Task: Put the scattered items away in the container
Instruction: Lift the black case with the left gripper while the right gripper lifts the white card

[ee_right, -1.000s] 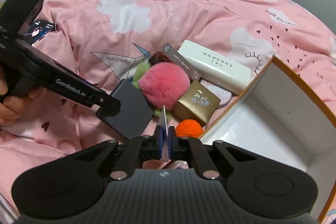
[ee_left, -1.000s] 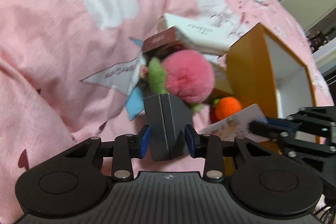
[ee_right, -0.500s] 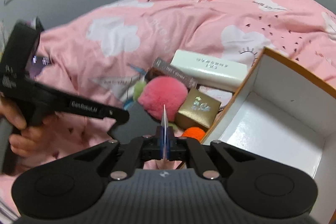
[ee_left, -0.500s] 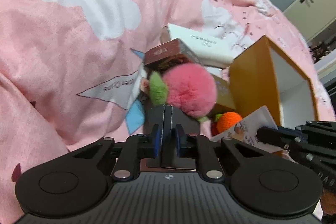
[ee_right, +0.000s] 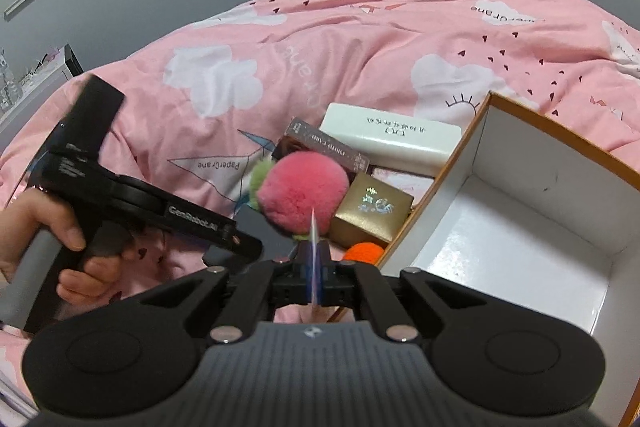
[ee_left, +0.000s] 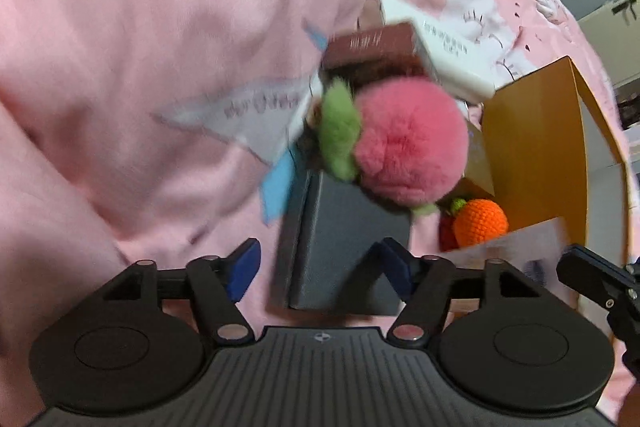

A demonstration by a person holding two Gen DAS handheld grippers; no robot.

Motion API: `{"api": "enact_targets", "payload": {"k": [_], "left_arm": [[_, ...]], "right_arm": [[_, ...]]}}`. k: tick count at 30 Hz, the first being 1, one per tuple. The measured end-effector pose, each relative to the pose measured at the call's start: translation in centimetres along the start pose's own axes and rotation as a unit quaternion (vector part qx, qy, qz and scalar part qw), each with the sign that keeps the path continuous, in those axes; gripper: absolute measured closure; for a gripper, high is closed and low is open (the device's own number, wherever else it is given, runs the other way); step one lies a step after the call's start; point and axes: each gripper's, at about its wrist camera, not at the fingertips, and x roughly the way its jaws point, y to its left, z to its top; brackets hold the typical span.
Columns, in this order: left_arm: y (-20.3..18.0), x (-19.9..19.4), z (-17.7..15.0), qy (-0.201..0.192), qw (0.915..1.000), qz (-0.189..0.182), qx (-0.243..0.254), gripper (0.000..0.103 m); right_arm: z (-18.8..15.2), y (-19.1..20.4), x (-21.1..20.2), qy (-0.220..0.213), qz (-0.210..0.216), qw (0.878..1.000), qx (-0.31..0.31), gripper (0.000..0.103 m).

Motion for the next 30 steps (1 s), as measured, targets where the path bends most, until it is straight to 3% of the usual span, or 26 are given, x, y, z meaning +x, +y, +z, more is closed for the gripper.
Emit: {"api": "enact_targets", "payload": {"k": [4,9,13,18,21,25,27,30], "left_arm": [[0.4,0.7,0.1,0.008,0.9997,-0.019,-0.012,0.025],[0.0,-0.9,-0.3,-0.012,0.9997,-0.02,0.0,0.044],[-0.9,-2.1,-0.8,-0.027,0.999,-0.024,0.027,0.053],[-2.1,-3.2,-1.3,-0.043,0.9971,-0.03,0.055,0.06],[-2.9,-3.0,-1.2,-0.046,0.9961,-0.031,0.068,0.06],[-3.5,-2.0,-1.1,-0.033,0.9963,-0.046,0.065,0.063],[-3.8,-1.8,-1.3,-0.036,0.996,-0.043,0.069,0.064],[-3.9,-2.0,-1.5,-0.042,0.9956,-0.04,0.073,0.064]], "right_arm": [[0.2,0.0,0.0,-0.004,-0.007,1.0,-0.001,0.101],[0.0,-0.1,0.5,0.011,-0.01,1.0,-0.003,0.098],[0.0,0.2,0.7,0.021,-0.013,1.0,-0.008,0.094],[0.6,0.1,-1.1,-0.005,-0.021,1.0,-0.004,0.073],[0.9,0.2,-1.1,0.003,-0.006,1.0,-0.01,0.065],[0.6,1.0,0.7,0.028,-0.022,0.999,-0.038,0.067],[0.3,1.2,1.5,0.035,-0.02,0.998,-0.042,0.084],[0.1,1.2,2.1,0.039,-0.023,0.998,-0.04,0.099]]}}
